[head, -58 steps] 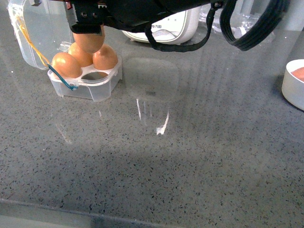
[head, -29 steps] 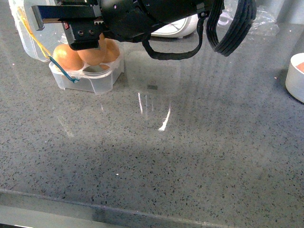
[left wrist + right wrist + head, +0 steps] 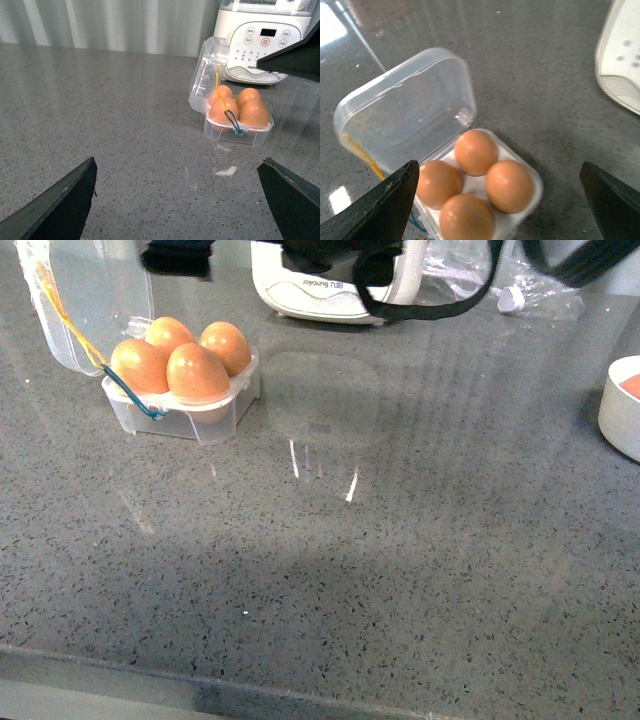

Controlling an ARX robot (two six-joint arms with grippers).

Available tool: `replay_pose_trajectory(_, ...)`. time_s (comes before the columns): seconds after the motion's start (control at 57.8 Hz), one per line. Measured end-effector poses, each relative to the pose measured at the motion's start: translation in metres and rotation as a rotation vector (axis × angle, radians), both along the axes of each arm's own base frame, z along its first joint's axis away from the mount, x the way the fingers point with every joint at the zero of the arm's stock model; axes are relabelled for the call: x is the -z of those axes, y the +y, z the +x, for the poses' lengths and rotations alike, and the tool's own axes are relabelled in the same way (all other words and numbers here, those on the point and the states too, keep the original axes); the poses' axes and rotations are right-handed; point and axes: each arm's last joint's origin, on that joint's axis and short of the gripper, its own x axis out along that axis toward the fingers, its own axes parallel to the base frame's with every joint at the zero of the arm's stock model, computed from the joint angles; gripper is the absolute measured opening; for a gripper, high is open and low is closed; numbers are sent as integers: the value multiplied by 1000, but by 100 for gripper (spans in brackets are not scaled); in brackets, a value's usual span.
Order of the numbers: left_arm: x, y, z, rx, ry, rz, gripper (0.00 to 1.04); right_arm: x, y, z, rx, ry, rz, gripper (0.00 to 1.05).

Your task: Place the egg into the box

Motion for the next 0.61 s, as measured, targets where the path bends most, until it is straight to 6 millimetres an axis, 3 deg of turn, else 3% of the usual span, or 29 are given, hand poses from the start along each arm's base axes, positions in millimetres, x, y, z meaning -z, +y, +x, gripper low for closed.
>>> replay_pose_trajectory(0.329,0,0,0,0,0,0,98,-6,-84,-20,274,-30,41,97)
replay_pose_trajectory(0.606,0,0,0,0,0,0,98,-19,-156,-66,407,-78,80,97)
